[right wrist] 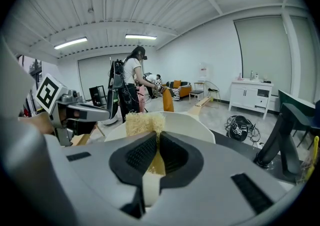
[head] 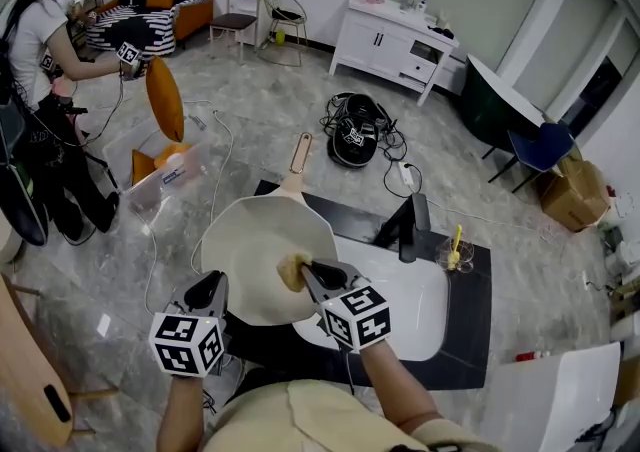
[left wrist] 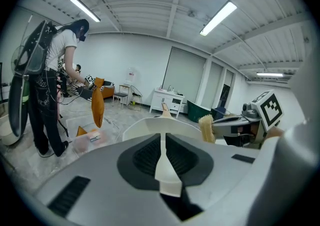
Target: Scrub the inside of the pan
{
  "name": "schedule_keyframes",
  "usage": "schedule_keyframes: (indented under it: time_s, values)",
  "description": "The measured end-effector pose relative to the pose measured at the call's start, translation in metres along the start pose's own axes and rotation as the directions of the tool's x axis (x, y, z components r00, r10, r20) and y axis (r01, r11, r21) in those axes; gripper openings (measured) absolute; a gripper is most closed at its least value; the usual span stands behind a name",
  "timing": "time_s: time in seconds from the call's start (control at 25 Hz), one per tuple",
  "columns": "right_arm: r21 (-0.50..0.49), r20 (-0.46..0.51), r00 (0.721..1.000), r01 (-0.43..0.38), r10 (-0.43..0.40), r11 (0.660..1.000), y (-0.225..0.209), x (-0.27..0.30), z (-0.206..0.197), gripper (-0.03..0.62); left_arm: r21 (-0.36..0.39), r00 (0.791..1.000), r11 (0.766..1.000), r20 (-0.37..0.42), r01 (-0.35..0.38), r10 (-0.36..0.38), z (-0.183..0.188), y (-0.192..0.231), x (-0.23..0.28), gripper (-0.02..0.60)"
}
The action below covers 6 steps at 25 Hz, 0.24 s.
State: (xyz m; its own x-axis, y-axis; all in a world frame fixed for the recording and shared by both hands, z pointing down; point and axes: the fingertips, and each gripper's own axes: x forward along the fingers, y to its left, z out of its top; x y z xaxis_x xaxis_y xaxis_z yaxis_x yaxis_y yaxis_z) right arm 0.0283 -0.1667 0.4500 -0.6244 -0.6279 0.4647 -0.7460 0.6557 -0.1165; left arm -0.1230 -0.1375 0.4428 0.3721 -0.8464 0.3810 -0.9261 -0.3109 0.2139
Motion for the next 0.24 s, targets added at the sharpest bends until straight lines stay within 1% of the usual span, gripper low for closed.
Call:
schedule_keyframes:
  time_s: [0.24]
  values:
    - [0.002,-0.011,1.000,-0.003,0.003,1.000,0.0014,0.0035,-0.0014,0.032,0.000,1.000,1.000,-0.006,0.000,0.000,0.0001,0.0026,0.0015,0.040]
